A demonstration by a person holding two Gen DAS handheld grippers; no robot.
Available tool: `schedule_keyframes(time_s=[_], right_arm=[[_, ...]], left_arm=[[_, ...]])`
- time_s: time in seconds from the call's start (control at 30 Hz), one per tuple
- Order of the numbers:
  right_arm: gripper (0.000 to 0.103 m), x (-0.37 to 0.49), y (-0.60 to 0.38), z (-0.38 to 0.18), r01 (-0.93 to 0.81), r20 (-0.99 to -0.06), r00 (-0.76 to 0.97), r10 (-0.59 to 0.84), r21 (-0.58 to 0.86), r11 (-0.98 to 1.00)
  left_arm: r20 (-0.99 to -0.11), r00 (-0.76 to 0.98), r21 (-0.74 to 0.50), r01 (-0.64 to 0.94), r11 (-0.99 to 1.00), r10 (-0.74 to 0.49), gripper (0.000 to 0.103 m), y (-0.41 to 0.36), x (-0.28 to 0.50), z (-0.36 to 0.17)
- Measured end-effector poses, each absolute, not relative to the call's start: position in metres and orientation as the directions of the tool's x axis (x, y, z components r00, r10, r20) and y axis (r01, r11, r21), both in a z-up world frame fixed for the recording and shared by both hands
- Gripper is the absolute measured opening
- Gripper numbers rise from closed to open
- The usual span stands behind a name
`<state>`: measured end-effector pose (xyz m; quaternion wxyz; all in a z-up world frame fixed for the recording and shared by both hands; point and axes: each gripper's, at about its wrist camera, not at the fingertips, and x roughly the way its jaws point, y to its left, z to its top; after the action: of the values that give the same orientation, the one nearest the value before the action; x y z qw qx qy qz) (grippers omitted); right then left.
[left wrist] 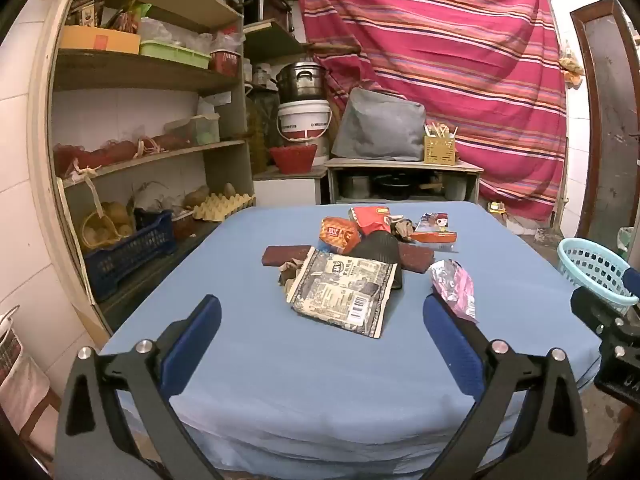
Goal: Collect trash
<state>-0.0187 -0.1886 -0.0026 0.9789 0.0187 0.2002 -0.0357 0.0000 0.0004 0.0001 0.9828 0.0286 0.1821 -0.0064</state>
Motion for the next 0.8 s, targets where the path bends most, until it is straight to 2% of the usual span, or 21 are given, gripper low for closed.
schedule_keyframes(time_s=[0.8], right_arm=[[0.099, -0.026, -0.188, 0.008, 0.080, -0.365, 0.929, -0.067, 0.020, 0.997]], left_arm=[[-0.361, 0.933, 0.061, 0.021, 0.998, 0.002, 0.099, 0.007, -0.001, 0.005]])
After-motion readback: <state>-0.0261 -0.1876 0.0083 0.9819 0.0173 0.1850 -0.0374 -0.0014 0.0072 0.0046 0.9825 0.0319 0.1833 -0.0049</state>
